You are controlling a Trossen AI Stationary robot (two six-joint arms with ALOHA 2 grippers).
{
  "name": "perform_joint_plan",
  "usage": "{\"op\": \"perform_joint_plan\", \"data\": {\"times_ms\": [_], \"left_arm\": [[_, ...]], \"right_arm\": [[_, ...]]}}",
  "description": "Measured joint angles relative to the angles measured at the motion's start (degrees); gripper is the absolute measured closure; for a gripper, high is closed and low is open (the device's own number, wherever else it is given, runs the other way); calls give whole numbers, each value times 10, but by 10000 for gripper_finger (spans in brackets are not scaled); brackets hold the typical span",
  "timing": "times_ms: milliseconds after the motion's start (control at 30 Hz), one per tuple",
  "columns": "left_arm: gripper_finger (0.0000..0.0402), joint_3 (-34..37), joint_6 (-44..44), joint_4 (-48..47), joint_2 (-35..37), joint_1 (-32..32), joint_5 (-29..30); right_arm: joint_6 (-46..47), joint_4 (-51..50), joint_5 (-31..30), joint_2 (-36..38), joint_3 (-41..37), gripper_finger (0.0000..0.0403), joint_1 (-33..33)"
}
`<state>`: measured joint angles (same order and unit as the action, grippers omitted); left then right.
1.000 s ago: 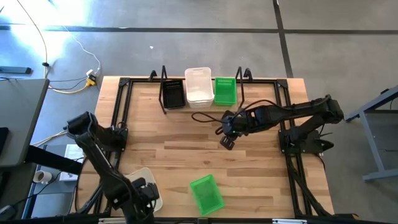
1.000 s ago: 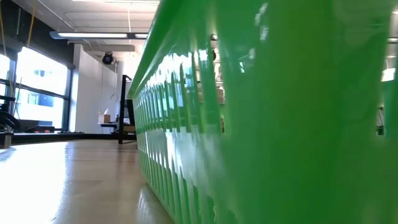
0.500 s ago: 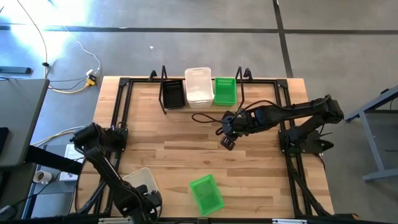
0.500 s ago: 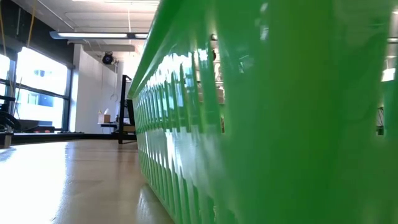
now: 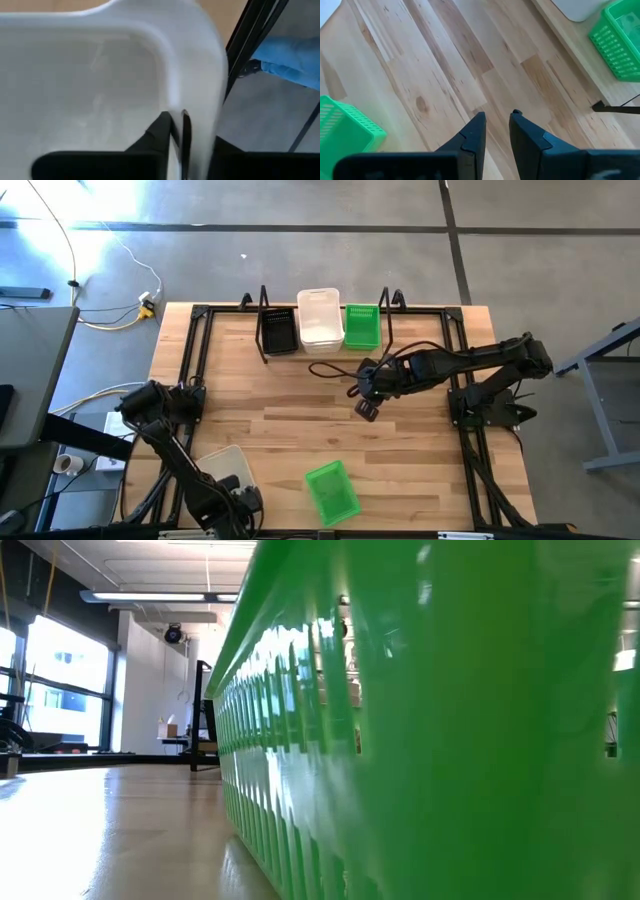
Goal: Stack baskets on shelf by color
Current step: Stack the white bin on top of the white bin on the shelf
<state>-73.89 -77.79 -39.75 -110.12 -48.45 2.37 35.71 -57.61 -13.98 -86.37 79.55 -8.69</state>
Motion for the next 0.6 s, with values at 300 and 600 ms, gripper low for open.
{"op": "perform_joint_plan", "data": {"times_ms": [300,600], "left_arm": [[398,-1,50,-24,35,25,10],[400,-1,151,-86,127,95,71]], "right_arm": [[3,-18,-11,0,0,329,0],[3,-38,-47,2,0,329,0]]}}
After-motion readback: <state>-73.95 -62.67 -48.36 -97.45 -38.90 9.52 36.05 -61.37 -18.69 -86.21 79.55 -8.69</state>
